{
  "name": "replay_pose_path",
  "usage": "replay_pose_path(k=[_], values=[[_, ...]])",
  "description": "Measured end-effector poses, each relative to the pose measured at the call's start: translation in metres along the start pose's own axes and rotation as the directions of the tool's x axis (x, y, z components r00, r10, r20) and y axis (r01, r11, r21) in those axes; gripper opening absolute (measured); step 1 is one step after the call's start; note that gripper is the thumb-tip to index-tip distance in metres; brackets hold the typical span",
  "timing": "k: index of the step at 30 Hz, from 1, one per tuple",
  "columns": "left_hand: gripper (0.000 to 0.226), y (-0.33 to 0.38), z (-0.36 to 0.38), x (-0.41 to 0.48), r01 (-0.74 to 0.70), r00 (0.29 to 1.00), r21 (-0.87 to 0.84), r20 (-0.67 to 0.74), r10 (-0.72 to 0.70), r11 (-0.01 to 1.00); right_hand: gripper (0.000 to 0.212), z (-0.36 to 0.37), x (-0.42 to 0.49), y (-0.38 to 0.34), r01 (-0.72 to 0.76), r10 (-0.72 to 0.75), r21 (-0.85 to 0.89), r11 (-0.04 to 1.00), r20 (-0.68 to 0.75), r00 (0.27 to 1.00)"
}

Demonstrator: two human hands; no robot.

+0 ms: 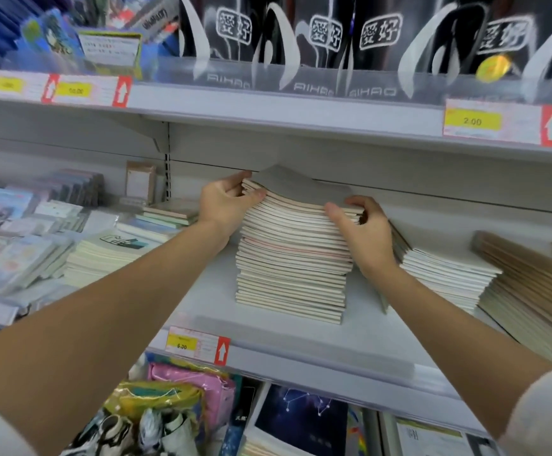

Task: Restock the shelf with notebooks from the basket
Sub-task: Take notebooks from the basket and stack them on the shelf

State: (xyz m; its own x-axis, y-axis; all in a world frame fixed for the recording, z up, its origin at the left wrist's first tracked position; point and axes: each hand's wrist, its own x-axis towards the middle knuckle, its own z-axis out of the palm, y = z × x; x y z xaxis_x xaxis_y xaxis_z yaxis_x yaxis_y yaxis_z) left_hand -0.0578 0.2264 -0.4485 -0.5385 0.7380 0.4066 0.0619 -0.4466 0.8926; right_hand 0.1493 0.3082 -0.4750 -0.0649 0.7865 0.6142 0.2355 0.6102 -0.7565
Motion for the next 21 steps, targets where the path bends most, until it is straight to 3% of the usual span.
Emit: replay_pose_path(k=[4,12,16,18,21], values=[[0.045,-0.001,0.001,0.001,-0.013,0.999,0.057,0.033,0.012,0.998,0.045,0.001,-0.001,0.003,-0.044,0.052,0.117,0.992,-0.068,0.996],[0.045,-0.012,0.001,0.002,-0.032,0.999,0.077,0.017,0.031,0.997,0.048,-0.001,0.011,0.001,-0.102,0.102,0.033,0.994,0.004,0.995],[0.046,-0.009,0.003,-0.004,-0.039,0.998,0.140,0.051,0.033,0.989,0.047,-0.010,0.013,-0.011,-0.086,0.098,-0.110,0.990,0.108,0.989],[0.052,-0.007,0.005,-0.014,-0.044,0.998,0.205,0.057,0.033,0.978,0.041,-0.014,0.010,-0.020,0.030,-0.017,-0.270,0.962,0.050,0.999],[0.047,-0.003,-0.004,-0.032,-0.031,0.999,0.237,0.017,0.028,0.971,0.034,-0.010,-0.007,-0.036,0.282,-0.326,-0.561,0.778,0.023,0.945]])
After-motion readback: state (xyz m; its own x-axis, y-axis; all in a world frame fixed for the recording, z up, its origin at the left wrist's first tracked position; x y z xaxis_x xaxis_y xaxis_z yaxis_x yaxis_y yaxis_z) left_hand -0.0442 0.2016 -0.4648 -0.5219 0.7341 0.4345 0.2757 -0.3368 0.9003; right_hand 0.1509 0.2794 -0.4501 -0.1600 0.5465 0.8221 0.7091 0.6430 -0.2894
